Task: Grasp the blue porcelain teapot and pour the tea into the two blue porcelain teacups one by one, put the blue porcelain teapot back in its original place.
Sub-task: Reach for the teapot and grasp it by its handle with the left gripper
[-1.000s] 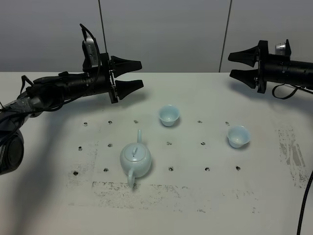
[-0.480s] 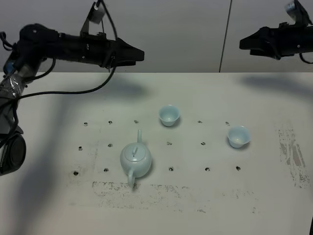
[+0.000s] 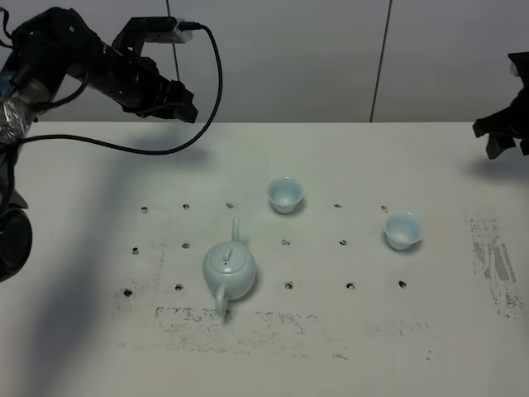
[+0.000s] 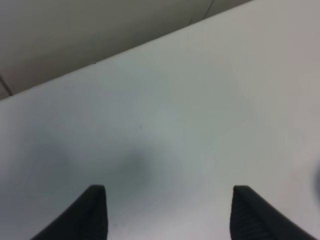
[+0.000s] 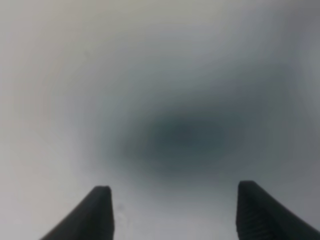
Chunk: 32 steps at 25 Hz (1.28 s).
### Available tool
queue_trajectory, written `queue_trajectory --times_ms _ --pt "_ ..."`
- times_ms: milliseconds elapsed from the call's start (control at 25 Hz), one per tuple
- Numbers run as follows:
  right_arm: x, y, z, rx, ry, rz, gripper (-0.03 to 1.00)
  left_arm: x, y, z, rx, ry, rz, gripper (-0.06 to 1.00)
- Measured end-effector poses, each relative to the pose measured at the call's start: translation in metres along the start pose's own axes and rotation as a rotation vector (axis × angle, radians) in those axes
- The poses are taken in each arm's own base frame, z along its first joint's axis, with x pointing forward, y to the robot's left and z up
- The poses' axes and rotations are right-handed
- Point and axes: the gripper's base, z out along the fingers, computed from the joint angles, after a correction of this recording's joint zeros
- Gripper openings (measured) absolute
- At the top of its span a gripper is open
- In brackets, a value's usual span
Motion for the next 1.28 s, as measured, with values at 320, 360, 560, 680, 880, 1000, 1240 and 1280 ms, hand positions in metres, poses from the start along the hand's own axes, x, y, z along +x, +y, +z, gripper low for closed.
queue_trajectory --times_ms 320,360,560,680,880,1000,1240,1280 --pt "0.029 0.008 -0.067 0.001 0.018 0.101 0.51 -0.003 -0.026 -0.070 -0.330 0.196 0.139 0.53" --pt "0.033 0.010 -0.081 -0.004 0.003 0.103 0.50 -0.005 -0.029 -0.079 -0.340 0.185 0.143 0.52" --pt "0.066 0.024 -0.128 -0.014 -0.103 0.123 0.50 -0.014 -0.041 -0.112 -0.358 0.124 0.162 0.47" --pt "0.095 0.032 -0.149 0.002 -0.162 0.127 0.50 -0.015 -0.043 -0.115 -0.353 0.115 0.163 0.44" --pt "0.154 0.047 -0.177 0.040 -0.266 0.133 0.50 0.001 -0.056 -0.090 -0.303 0.220 0.184 0.38" --pt "0.188 0.056 -0.193 0.043 -0.323 0.164 0.50 0.021 -0.067 -0.073 -0.269 0.329 0.202 0.35" --pt "0.245 0.077 -0.235 0.008 -0.466 0.208 0.50 0.042 -0.094 -0.074 -0.231 0.415 0.243 0.31" --pt "0.255 0.081 -0.245 0.001 -0.500 0.210 0.50 0.046 -0.098 -0.072 -0.224 0.425 0.250 0.31"
